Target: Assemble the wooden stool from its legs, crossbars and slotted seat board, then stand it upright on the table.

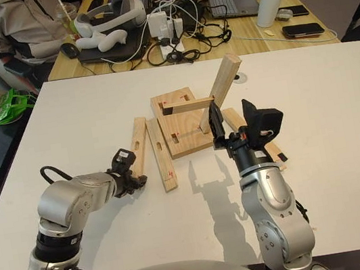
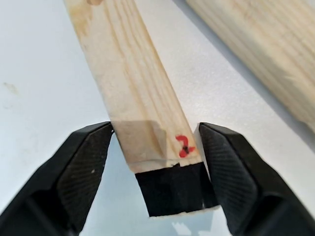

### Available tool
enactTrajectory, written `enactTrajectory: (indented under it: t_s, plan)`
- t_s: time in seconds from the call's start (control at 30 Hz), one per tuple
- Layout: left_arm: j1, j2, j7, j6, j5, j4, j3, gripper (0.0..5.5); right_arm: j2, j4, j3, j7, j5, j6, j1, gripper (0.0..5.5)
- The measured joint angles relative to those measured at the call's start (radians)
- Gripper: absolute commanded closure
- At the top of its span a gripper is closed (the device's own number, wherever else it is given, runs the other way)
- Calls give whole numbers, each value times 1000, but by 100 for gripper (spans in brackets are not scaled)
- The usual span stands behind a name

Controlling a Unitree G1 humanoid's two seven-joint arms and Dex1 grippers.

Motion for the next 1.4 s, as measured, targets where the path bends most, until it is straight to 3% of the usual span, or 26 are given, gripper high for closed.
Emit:
enactTrajectory:
  t_s: [0.13, 0.4, 0.6, 0.93, 1.4]
  plan:
    - [2, 61, -19, -49, 15, -1, -32, 227, -5, 0, -10, 2, 0, 0, -4, 161]
    - [34, 52, -34, -71, 22, 4, 21, 227, -15, 0, -13, 4, 1, 3, -19, 161]
    - [49, 51, -57, -85, 22, 8, 50, 316, -18, 1, -13, 5, 1, 4, -36, 161]
    - [60, 80, -85, -161, 38, 32, 59, 335, -21, 2, -13, 9, 2, 8, -44, 161]
    - [-36, 67, 19, -439, 177, 143, 286, 344, -49, 7, -40, 45, 32, 46, -127, 161]
